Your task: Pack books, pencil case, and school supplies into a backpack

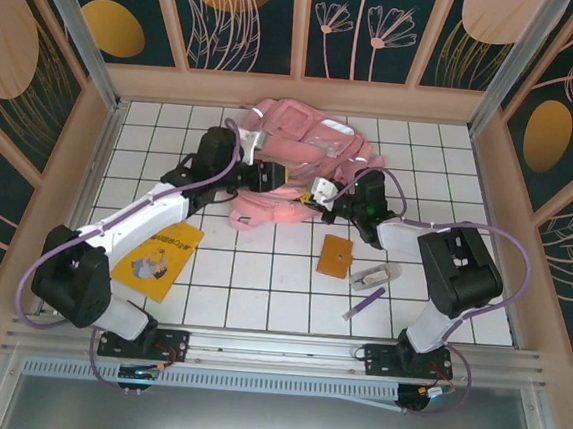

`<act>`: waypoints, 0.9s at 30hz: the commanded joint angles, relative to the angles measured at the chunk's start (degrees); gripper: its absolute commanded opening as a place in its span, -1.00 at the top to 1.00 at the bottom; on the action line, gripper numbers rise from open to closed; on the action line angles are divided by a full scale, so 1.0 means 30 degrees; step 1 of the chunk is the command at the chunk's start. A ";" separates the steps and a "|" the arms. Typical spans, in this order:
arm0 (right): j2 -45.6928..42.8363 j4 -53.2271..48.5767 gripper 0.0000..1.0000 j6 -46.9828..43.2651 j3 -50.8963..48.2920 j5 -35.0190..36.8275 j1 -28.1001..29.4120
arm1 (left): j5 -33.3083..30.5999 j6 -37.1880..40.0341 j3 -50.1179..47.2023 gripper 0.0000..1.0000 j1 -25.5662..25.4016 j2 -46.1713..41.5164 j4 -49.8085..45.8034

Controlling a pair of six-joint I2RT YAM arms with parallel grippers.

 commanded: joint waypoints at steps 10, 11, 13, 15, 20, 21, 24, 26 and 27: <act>0.0680 0.2356 1.00 0.3876 0.1172 -0.2059 0.0966 | -0.2103 -0.4516 -0.0423 0.20 -0.1891 0.2701 -0.1978; 0.0700 0.2222 1.00 0.3856 0.1207 -0.2059 0.1013 | -0.2351 -0.4516 -0.0449 0.22 -0.1889 0.2785 -0.2147; 0.0680 0.2155 1.00 0.3923 0.1216 -0.2117 0.1110 | -0.2332 -0.4352 -0.0288 0.24 -0.1889 0.3185 -0.2455; 0.0687 0.2323 1.00 0.4151 0.1182 -0.2225 0.1189 | -0.2715 -0.4218 0.0127 0.30 -0.1907 0.3662 -0.3187; 0.0599 0.2709 1.00 0.4215 0.1015 -0.2439 0.1368 | -0.6181 -0.3466 0.0997 0.61 -0.1867 0.4129 -0.5048; 0.0541 0.2773 1.00 0.4111 0.0933 -0.2493 0.1367 | -0.6845 -0.3337 0.0963 0.67 -0.1860 0.4014 -0.5072; 0.0258 0.1662 1.00 0.2989 0.0986 -0.2789 0.1363 | -0.8094 -0.2750 0.0760 0.95 -0.1867 0.3637 -0.4773; 0.0090 0.0723 1.00 0.2258 0.1061 -0.2585 0.1337 | -0.7952 -0.1856 0.0261 1.00 -0.1874 0.3183 -0.4048; 0.0006 0.0087 1.00 0.1643 0.1112 -0.2344 0.1337 | -0.7568 -0.1201 -0.0087 1.00 -0.1873 0.2838 -0.3496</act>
